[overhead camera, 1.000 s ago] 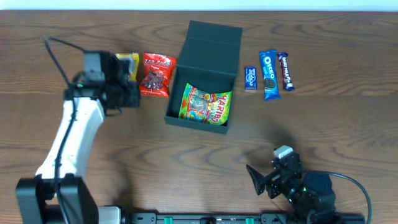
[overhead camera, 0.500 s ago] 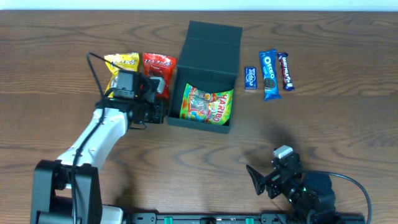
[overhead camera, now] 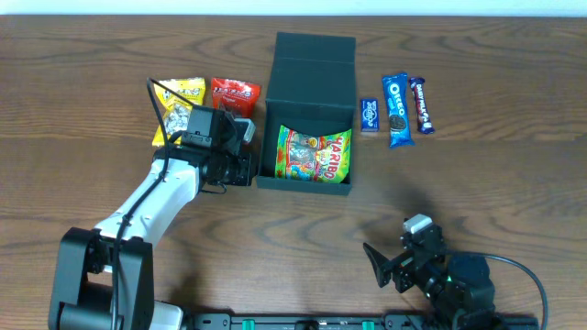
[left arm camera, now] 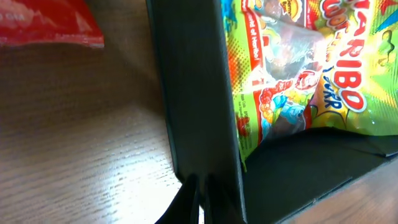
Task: Pack container
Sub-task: 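Withdraw left gripper to beside the red and yellow bags, then reach right gripper to the blue Oreo pack and grasp it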
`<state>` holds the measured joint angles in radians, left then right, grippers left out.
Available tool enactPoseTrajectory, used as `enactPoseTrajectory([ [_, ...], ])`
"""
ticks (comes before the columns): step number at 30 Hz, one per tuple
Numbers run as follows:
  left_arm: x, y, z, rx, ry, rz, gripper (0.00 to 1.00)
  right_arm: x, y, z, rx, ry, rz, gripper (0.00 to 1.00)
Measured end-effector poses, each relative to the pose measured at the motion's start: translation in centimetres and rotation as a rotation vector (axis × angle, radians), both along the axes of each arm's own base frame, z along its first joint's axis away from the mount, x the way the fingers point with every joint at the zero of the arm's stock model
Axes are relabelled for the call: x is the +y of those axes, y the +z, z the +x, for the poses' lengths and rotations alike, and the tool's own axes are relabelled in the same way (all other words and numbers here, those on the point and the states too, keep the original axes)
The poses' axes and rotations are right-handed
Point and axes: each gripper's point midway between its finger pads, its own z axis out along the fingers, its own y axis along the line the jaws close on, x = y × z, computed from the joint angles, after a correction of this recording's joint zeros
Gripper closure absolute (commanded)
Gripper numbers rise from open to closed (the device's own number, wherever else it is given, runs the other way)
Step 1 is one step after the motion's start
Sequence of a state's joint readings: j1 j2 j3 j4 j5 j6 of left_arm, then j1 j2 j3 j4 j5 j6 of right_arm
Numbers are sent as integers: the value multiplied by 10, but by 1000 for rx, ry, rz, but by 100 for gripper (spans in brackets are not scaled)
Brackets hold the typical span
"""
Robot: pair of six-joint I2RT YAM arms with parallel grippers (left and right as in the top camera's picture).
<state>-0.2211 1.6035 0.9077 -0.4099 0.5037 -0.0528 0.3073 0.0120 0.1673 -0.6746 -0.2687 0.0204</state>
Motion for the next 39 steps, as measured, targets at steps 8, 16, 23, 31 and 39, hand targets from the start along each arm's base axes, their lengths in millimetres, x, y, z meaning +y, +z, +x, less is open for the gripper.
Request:
enactPoseTrajectory([
  [8, -4, 0, -12, 59, -2, -35, 94, 0, 1, 0, 185, -176, 268, 1],
  [16, -6, -1, -20, 112, 16, -52, 94, 2, 8, 4, 421, -405, 654, 1],
  [23, -6, 13, -18, 72, 17, -63, 94, 20, 91, 22, 150, -202, 801, 1],
  [31, -6, 71, -20, -110, -13, -93, 94, 19, 120, 37, 203, -234, 590, 1],
  [39, -5, 83, -33, -113, -28, -104, 94, -5, 127, 88, 357, -441, 219, 2],
])
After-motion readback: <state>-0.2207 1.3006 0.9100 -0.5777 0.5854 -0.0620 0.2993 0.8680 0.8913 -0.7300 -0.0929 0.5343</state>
